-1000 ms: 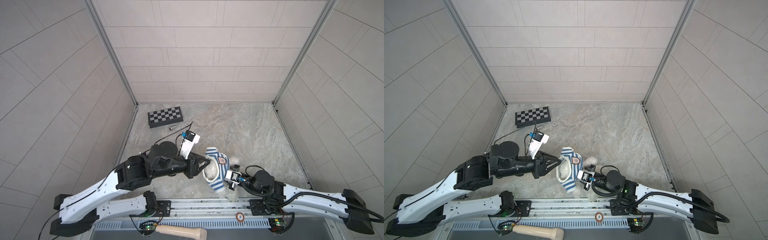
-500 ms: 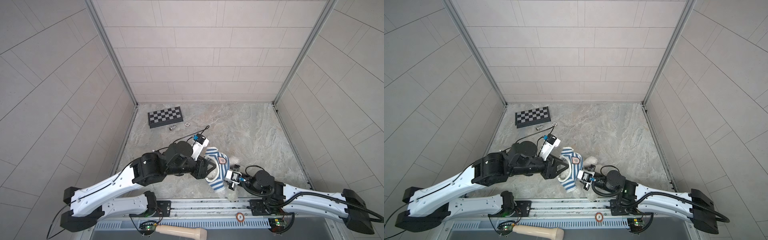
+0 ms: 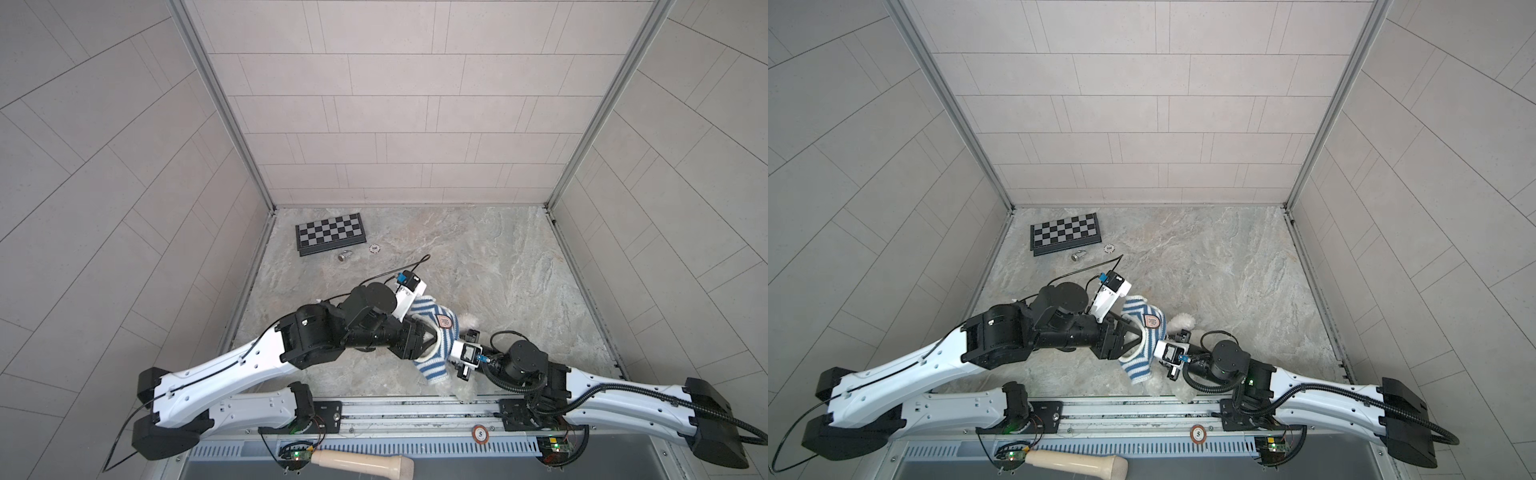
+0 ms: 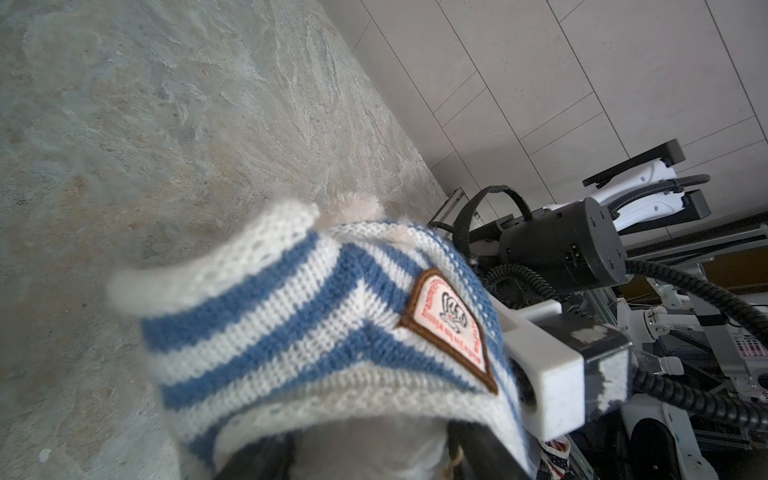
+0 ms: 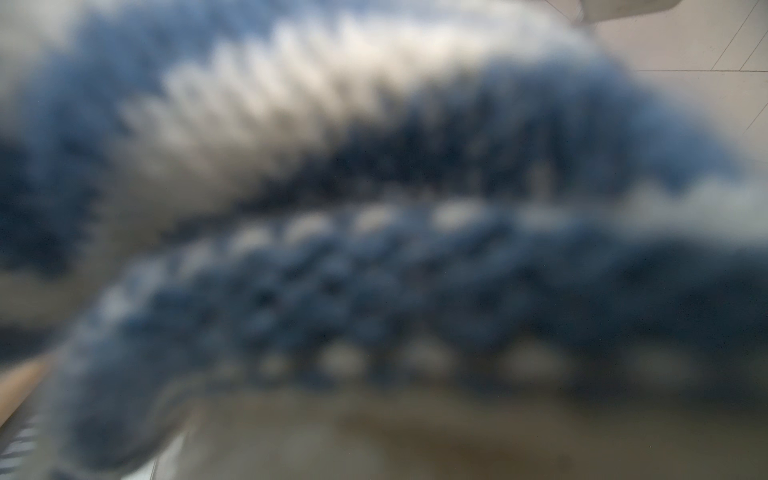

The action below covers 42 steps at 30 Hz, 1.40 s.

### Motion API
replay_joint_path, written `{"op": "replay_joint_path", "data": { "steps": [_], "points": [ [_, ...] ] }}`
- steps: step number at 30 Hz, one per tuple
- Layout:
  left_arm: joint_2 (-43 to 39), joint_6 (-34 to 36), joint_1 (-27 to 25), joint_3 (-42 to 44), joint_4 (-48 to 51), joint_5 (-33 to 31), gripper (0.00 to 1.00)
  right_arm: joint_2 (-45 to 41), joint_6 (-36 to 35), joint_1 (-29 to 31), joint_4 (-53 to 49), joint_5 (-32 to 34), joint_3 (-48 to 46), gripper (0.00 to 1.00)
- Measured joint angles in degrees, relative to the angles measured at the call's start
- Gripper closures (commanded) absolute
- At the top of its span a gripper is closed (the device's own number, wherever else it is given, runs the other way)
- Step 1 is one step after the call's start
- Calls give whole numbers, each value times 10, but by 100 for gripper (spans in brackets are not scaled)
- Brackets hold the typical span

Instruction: Dress the teddy bear

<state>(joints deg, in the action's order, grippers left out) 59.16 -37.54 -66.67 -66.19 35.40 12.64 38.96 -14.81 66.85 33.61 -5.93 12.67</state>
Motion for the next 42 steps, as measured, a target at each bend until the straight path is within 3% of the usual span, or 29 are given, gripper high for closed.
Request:
{"op": "replay_joint_path", "data": {
  "steps": [6,12,19,21,32,35,40,42],
  "points": [
    [9,0,0,7,-15,2,40,4,0,0,-4,0,0,100],
    [21,-1,-1,11,-21,-5,32,3,0,0,-8,8,-6,100],
    [23,-1,-4,16,-6,-21,33,3,0,0,-15,12,-10,100],
    [23,-1,-4,17,-7,-21,37,3,0,0,-15,14,-10,100],
    [24,-1,-12,35,-32,-24,88,5,0,0,-16,24,-10,100],
    [7,2,-14,41,-37,-30,99,7,0,0,-7,24,-9,79],
    [-34,15,-19,42,-32,-60,100,1,7,3,0,19,0,43],
    [-56,25,-21,42,-23,-76,100,-15,17,4,-12,12,7,37]
  ]
}}
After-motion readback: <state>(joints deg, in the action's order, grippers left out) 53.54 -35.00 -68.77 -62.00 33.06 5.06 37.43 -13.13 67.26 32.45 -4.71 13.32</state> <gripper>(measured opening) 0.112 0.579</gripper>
